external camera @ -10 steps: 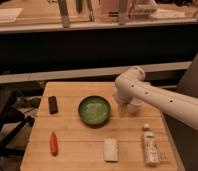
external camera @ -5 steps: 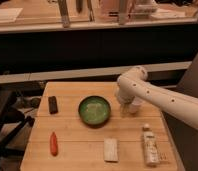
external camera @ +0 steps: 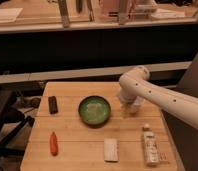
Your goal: Move the arm in a circular motion
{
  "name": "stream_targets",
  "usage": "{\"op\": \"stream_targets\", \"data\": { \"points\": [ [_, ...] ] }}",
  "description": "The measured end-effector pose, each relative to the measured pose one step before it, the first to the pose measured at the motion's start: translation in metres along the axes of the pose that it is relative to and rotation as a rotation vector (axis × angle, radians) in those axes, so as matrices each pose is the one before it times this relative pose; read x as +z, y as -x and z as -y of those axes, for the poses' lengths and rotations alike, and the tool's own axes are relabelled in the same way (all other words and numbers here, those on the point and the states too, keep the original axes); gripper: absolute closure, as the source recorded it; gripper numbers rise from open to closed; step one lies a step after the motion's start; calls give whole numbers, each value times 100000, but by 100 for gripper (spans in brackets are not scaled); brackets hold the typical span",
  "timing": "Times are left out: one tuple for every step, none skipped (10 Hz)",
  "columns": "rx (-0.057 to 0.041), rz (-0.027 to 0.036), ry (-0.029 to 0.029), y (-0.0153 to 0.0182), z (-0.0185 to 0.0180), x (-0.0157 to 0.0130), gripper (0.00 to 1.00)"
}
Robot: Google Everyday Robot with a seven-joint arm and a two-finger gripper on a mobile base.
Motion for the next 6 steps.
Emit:
{"op": "stream_targets", "data": {
  "points": [
    [393, 87, 289, -158, -5, 46, 20],
    [454, 153, 382, -185, -123, 49, 20],
    [69, 106, 119, -119, -117, -24, 20],
    [68, 53, 359, -91, -208, 142, 20],
    [-61, 38, 138, 19, -125, -1, 20],
    [237, 240, 103, -110, -136, -9, 20]
  ]
}}
